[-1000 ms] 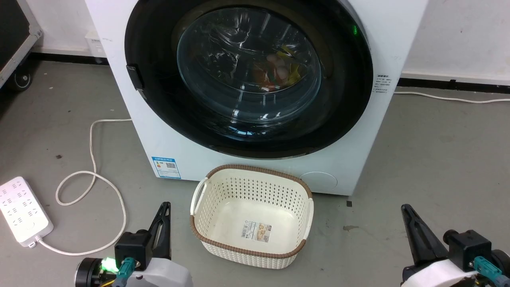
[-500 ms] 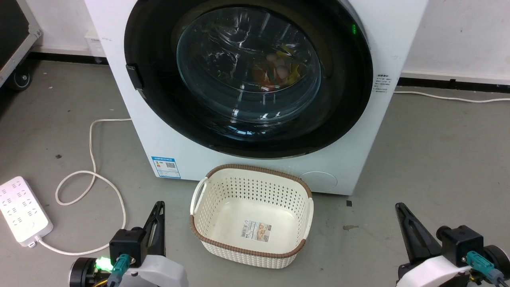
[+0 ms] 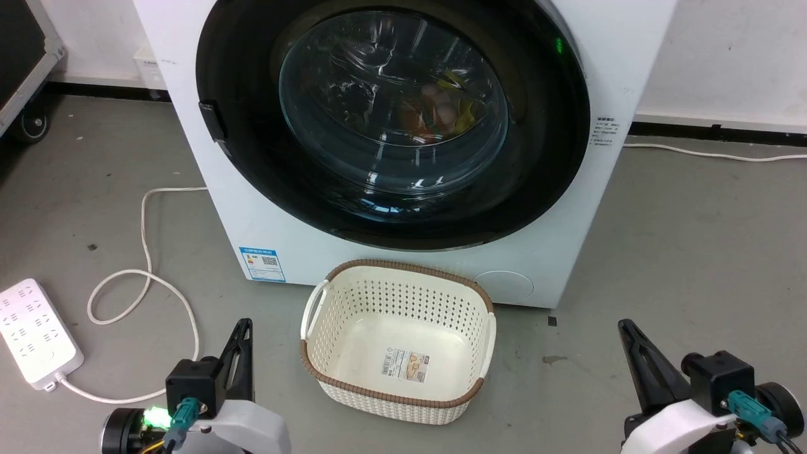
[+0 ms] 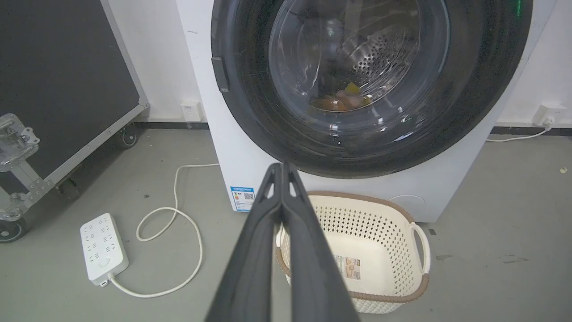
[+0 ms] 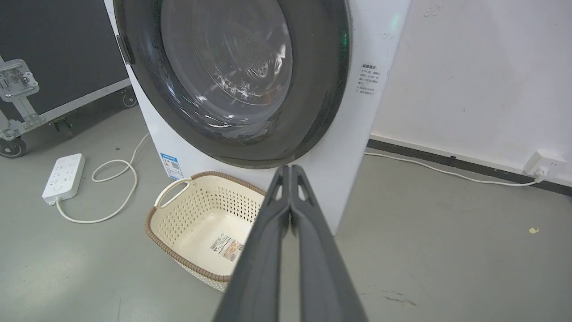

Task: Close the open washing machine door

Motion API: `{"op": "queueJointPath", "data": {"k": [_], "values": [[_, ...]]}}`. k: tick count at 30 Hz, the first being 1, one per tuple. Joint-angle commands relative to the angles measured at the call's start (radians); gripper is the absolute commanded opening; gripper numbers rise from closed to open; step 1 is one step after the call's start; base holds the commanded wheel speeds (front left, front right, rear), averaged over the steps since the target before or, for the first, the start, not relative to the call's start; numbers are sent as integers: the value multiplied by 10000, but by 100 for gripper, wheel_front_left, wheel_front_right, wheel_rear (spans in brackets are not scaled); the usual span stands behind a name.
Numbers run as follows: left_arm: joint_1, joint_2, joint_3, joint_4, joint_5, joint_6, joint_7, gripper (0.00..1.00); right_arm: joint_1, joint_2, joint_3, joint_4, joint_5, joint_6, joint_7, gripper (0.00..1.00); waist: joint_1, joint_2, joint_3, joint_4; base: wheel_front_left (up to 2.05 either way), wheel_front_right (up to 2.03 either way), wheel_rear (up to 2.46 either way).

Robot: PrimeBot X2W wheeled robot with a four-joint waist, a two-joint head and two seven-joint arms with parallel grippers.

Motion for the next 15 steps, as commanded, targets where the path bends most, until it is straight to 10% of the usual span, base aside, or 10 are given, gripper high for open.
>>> {"op": "queueJointPath", "data": {"k": [1, 15], "values": [[-142, -24, 78, -69, 109, -83, 78, 0, -193, 63, 46, -70, -96, 7, 55, 0, 0, 0, 2, 0, 0, 0, 0], [-153, -55, 214, -112, 172, -131, 216, 0, -249, 68, 112, -81, -149, 8, 193, 0, 0, 0, 8, -3, 0, 0, 0]]}}
